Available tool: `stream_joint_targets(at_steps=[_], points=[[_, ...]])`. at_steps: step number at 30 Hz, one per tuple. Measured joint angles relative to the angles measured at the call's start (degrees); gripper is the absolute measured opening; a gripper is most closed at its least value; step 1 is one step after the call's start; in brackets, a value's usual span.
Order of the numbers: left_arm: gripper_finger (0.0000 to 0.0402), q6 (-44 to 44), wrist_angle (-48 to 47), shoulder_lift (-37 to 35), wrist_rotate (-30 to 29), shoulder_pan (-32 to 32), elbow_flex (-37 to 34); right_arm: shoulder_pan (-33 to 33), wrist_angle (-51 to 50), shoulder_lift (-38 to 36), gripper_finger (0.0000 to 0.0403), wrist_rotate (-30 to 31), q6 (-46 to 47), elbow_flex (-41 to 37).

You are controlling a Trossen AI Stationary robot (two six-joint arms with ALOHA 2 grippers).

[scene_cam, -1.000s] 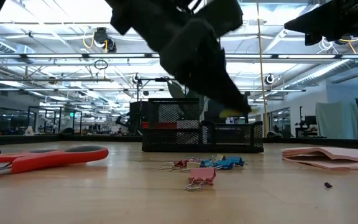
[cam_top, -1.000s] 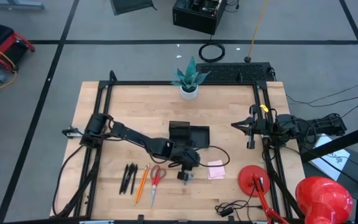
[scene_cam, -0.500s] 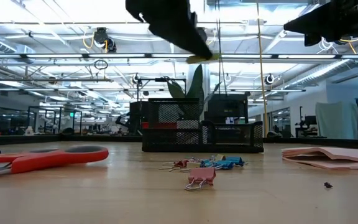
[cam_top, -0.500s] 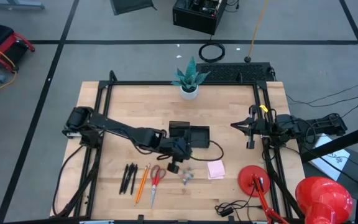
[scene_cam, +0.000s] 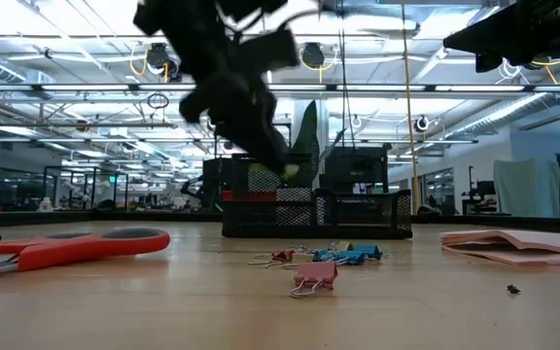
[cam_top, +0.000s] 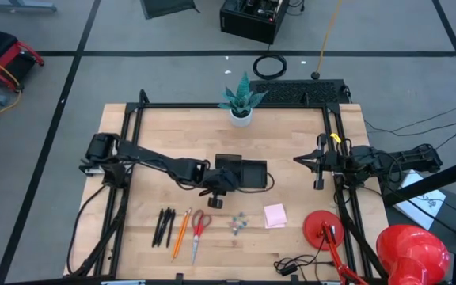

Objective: Pick and place office supplies into organizer
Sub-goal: Put the green eraser into the desk organizer

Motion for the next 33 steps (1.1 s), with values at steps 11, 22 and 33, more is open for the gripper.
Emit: stream_joint_targets(at_steps=[11, 22, 33], points=[[0.0085, -1.9, 8.3, 0.0, 0.0, 3.3, -5.9, 0.0, 0.0, 0.3, 0.0009, 0.0, 2.1, 0.0], [0.0085, -2.4, 9.2, 0.0, 0.3, 3.8, -7.0, 0.0, 0.0, 1.5, 0.0009, 0.0, 2.2, 0.0], [0.0088, -3.5, 9.1, 0.0, 0.4, 3.5, -7.0, 0.0, 0.0, 1.6, 0.0009, 0.0, 2.1, 0.0]])
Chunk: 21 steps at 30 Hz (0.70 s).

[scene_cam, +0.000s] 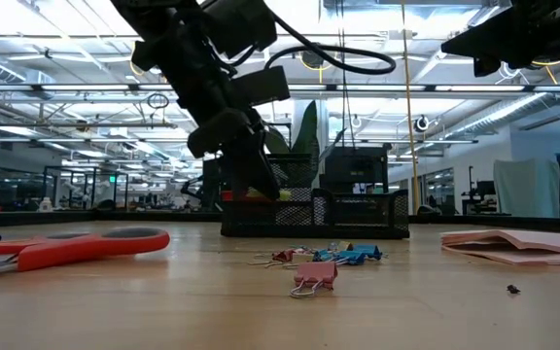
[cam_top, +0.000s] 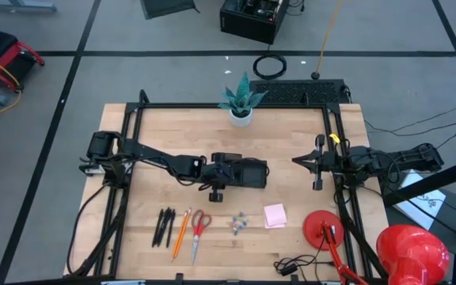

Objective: Pick and place office supplies into organizer
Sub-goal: Put the green eraser into the desk organizer, then adjust the desk organizer

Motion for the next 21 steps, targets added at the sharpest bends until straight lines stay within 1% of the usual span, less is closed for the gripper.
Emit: stream_joint_targets(at_steps=[3, 6, 9, 13, 16, 21], points=[[0.0108, -0.1, 0.0, 0.0, -0.2, 0.0, 0.0, 0.0, 0.0, 0.0, 0.0009, 0.0, 0.0, 0.0], [0.0143, -0.1, 0.0, 0.0, -0.4, 0.0, 0.0, 0.0, 0.0, 0.0, 0.0009, 0.0, 0.0, 0.0], [0.0178, -0.1, 0.0, 0.0, -2.2, -0.2, 0.0, 0.0, 0.1, 0.0, 0.0009, 0.0, 0.0, 0.0], [0.0210, 1.5, 0.4, 0.0, -3.3, -0.7, 0.0, 0.0, 0.9, 0.0, 0.0009, 0.0, 0.0, 0.0], [0.0219, 3.6, 1.1, -0.6, -4.7, -1.5, 0.0, 0.0, 0.9, 0.0, 0.0009, 0.0, 0.0, 0.0], [0.0212, 6.9, 0.5, -2.9, -8.0, -4.6, 1.1, 0.0, 0.9, 0.1, 0.0009, 0.0, 0.0, 0.0]])
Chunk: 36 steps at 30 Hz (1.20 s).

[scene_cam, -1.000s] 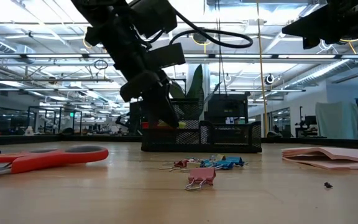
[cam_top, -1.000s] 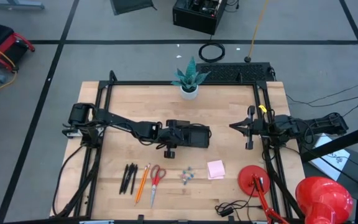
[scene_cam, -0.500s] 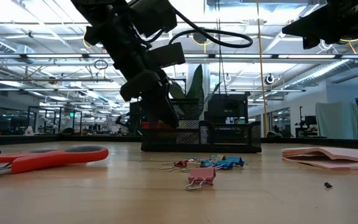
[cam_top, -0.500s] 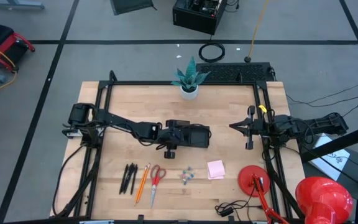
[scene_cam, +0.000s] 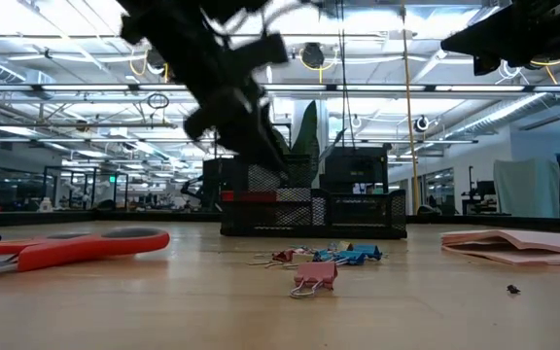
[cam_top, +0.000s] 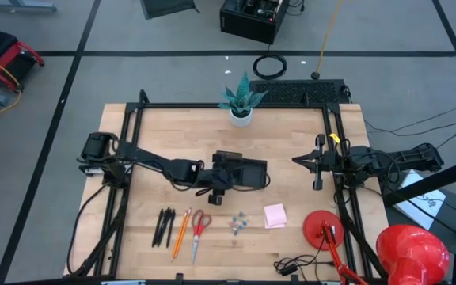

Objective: Pick and place office supplies into organizer
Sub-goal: Adjust the desk organizer

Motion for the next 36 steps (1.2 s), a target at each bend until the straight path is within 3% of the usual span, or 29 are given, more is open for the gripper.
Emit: stream_joint_targets(at_steps=[4, 11, 14, 17, 20, 26, 32, 36], points=[[0.0198, 1.4, -0.1, -3.3, -4.2, -2.4, 0.4, 0.0, 0.6, 0.6, 0.0009, 0.0, 0.0, 0.0], [0.0133, -2.1, -10.4, -7.0, -26.2, -4.2, 0.5, 0.0, 1.3, 2.2, 0.0009, -0.1, 0.8, 0.0], [0.0090, -5.9, -13.0, -7.9, -29.3, -2.1, -0.2, 0.0, 1.4, 2.7, 0.0009, -0.2, 0.8, 0.0], [0.0042, -7.9, -12.6, -9.1, -26.4, 1.5, -2.5, 0.0, 1.6, 3.2, 0.0009, -0.2, 0.8, 0.0], [0.0007, -7.6, -5.3, -9.4, -23.0, 5.3, -6.0, 0.0, 1.6, 3.2, 0.0009, -0.2, 0.8, 0.0], [0.0010, -4.6, 6.6, -13.2, -15.6, 11.0, -15.1, 0.0, 1.7, 3.4, 0.0009, -0.1, 0.8, 0.0], [0.0010, -4.0, 20.8, -16.2, -0.1, 17.3, -23.5, 0.0, 1.8, 3.7, 0.0009, -0.2, 0.8, 0.0], [0.0005, -3.6, 25.2, -16.5, 2.1, 20.2, -25.4, 0.0, 2.2, 4.3, 0.0009, 0.0, 0.8, 0.0]])
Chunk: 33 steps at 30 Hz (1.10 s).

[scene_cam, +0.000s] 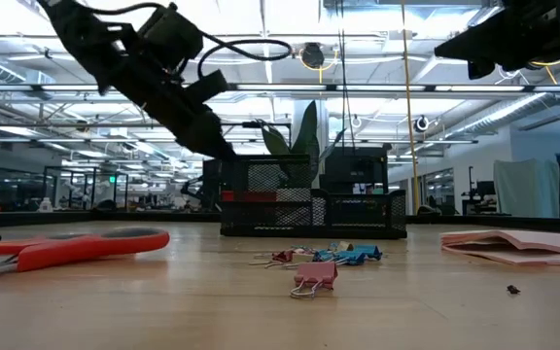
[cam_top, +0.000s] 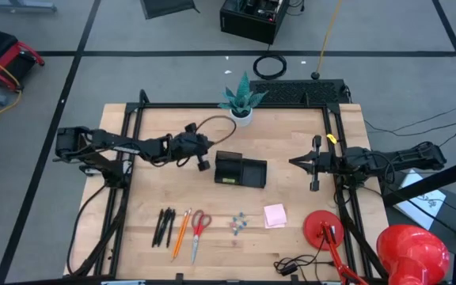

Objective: Pick and place office supplies into organizer
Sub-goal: Adjust the desk organizer

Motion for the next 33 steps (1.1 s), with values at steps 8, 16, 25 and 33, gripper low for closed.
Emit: stream_joint_targets(at_steps=[8, 16, 25, 33], points=[[0.0004, 2.3, 1.9, 0.0, 6.3, 4.7, -0.2, 0.0, 2.9, 1.4, 0.0009, 0.0, 0.0, 0.0], [0.0003, 1.7, 4.6, 3.3, 12.2, 6.2, -0.1, 0.0, 3.4, 2.0, 0.0009, 0.0, -1.1, 0.0], [0.0003, 0.6, 6.7, 6.4, 13.8, 4.1, -0.2, 0.0, 3.3, 2.6, 0.0009, 0.0, -1.4, 0.0], [0.0006, 0.6, 5.8, 6.4, 13.3, 1.9, -0.2, 0.0, 3.3, 2.6, 0.0009, 0.0, -1.4, 0.0]])
